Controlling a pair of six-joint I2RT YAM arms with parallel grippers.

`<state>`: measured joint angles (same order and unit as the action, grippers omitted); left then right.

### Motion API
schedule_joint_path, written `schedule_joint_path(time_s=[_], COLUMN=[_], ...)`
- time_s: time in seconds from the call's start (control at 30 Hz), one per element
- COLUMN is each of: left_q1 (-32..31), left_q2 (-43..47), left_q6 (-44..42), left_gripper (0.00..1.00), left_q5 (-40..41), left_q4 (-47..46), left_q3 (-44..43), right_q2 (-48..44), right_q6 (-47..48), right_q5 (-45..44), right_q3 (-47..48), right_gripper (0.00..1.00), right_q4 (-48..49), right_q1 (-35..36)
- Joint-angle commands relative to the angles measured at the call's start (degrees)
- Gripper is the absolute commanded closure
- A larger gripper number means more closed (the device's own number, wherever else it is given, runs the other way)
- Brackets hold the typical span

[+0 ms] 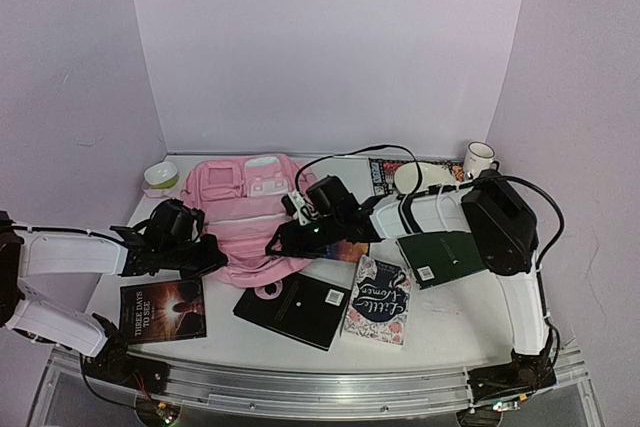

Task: Pack the student bag
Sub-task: Adjust the largest pocket of the bag to the student bag.

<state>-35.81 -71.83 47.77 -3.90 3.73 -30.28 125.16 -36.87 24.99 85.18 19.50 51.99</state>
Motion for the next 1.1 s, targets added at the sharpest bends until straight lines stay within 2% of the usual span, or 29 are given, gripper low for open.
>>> schedule_joint_path(time_s=[0.0, 0.07, 0.33, 0.53, 0.63, 0.77, 0.9, 1.07], left_q1=[-2.2, -2.2, -2.2, -2.2, -2.2, -2.2, -2.2, -2.2], left_q2=[-0.4, 0.0, 0.4, 0.5, 0.6, 0.5, 1.0, 2.2], left_q6=[-1.0, -0.9, -0.4, -0.2, -0.2, -0.5, -0.7, -0.2], left_gripper=[1.00, 1.00, 1.00, 1.00, 1.00, 1.00, 1.00, 1.00], left_q5=[-4.0, -3.3, -0.3, 1.5, 2.2, 2.0, 1.7, 1.3], left_q4=[-7.9, -7.8, -7.5, -7.1, -6.9, -6.8, -6.7, -6.7], left_q3=[-1.1, -0.9, 0.1, 0.1, 0.0, -0.1, 0.1, 0.3], right_q2=[3.2, 2.6, -4.4, -9.3, -10.6, -12.4, -13.8, -13.9], right_q6=[3.4, 4.5, 9.7, 13.0, 14.9, 16.9, 19.2, 20.5], right_q5=[1.1, 1.6, 2.8, 4.6, 5.4, -1.4, -11.5, -26.2], right_q3=[2.7, 3.4, 2.8, 0.3, -0.8, -3.8, -5.8, -5.1], right_gripper=[0.48, 0.56, 0.77, 0.83, 0.85, 0.86, 0.81, 0.67], right_q4=[-7.6, -9.2, -11.5, -12.0, -13.1, -13.5, -13.6, -13.4], right_q1=[2.5, 3.1, 6.0, 7.8, 8.8, 8.9, 9.0, 12.4])
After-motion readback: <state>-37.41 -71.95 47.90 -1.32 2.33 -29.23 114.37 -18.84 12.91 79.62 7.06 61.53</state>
